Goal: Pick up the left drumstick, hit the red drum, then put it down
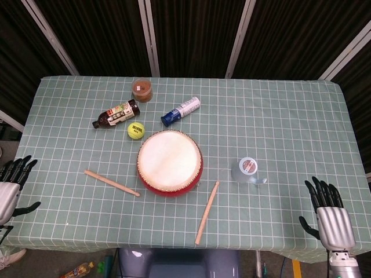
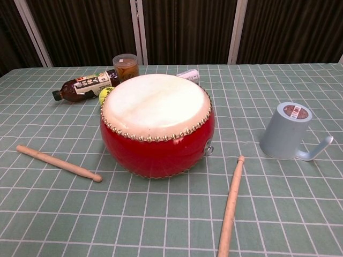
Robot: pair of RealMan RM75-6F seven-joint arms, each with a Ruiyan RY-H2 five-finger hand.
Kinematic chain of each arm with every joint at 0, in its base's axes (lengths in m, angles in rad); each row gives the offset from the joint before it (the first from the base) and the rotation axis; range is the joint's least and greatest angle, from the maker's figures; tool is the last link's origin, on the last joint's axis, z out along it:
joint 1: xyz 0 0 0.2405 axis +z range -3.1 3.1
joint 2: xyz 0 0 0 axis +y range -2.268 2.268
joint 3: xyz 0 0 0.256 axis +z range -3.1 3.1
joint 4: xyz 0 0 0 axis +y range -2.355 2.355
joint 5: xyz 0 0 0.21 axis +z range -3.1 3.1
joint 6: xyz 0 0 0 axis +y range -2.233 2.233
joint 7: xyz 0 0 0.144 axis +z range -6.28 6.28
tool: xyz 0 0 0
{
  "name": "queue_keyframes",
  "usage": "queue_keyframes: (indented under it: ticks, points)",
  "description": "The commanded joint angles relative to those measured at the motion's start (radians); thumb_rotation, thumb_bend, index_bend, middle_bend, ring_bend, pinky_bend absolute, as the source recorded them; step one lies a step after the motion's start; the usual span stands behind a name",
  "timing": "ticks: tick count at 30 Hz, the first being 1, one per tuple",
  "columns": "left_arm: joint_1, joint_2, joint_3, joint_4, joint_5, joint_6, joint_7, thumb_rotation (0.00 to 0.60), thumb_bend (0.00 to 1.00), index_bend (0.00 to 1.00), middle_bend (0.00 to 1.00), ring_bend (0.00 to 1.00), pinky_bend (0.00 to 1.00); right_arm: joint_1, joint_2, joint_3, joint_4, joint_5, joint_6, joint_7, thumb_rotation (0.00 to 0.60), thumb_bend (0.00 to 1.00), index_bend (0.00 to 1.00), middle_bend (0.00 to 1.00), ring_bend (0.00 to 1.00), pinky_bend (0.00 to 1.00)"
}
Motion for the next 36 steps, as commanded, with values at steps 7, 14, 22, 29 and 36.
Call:
queue_keyframes:
  ticks: [7, 14, 22, 29, 36]
  points:
    - [-0.07, -0.027, -0.031, 0.015, 0.001, -0.071, 0.055, 0.6, 0.0, 0.0, 0.35, 0.3, 0.35, 0.002, -0.003, 0.001, -0.005, 0.007, -0.006, -0.005, 0.6, 0.29, 0.0, 0.0, 0.0, 0.07]
    - [-0.171, -0.08, -0.085, 0.022, -0.061, -0.203, 0.107, 0.6, 0.14, 0.33, 1.0, 0.96, 0.87, 0.003, 0.0, 0.001, -0.006, 0.01, -0.008, 0.005, 0.6, 0.29, 0.0, 0.0, 0.0, 0.07]
    - [-0.275, -0.148, -0.118, 0.057, -0.189, -0.389, 0.215, 0.6, 0.22, 0.47, 1.0, 1.0, 0.98, 0.01, 0.0, 0.004, -0.007, 0.019, -0.021, 0.011, 0.6, 0.29, 0.0, 0.0, 0.0, 0.07]
    - [-0.334, -0.217, -0.118, 0.124, -0.265, -0.488, 0.285, 0.6, 0.23, 0.47, 1.0, 1.0, 0.98, 0.015, 0.0, 0.008, -0.01, 0.03, -0.032, 0.014, 0.6, 0.29, 0.0, 0.0, 0.0, 0.07]
    - [-0.373, -0.279, -0.105, 0.178, -0.29, -0.53, 0.328, 0.6, 0.25, 0.47, 1.0, 1.0, 0.98, 0.021, 0.0, 0.01, -0.014, 0.043, -0.044, 0.021, 0.6, 0.29, 0.0, 0.0, 0.0, 0.07]
